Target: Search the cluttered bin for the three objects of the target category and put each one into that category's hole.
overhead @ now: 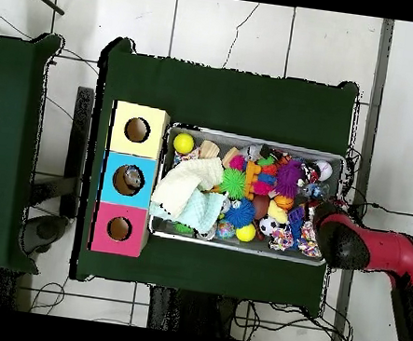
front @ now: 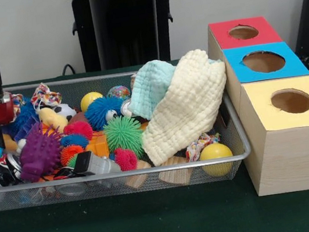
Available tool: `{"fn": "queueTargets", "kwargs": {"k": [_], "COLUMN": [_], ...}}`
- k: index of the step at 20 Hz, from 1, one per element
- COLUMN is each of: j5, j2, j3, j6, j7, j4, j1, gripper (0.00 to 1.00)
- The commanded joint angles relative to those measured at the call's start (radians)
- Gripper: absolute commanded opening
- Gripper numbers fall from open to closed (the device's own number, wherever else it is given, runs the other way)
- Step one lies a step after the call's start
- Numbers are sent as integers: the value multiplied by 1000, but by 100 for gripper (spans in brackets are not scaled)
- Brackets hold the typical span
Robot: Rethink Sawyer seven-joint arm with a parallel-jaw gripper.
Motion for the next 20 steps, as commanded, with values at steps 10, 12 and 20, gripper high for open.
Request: {"fn": "queueTargets", "kwargs": {"k": [10, 12, 20], "j5": [71, 75, 86], "j2": [-152, -154, -153], "j3": [23, 19, 11], "j6": [33, 31, 31], "j7": [-142, -140, -130], "j4": [92, 91, 89], "j1": [24, 28, 36], "gripper": [0, 0, 0]}}
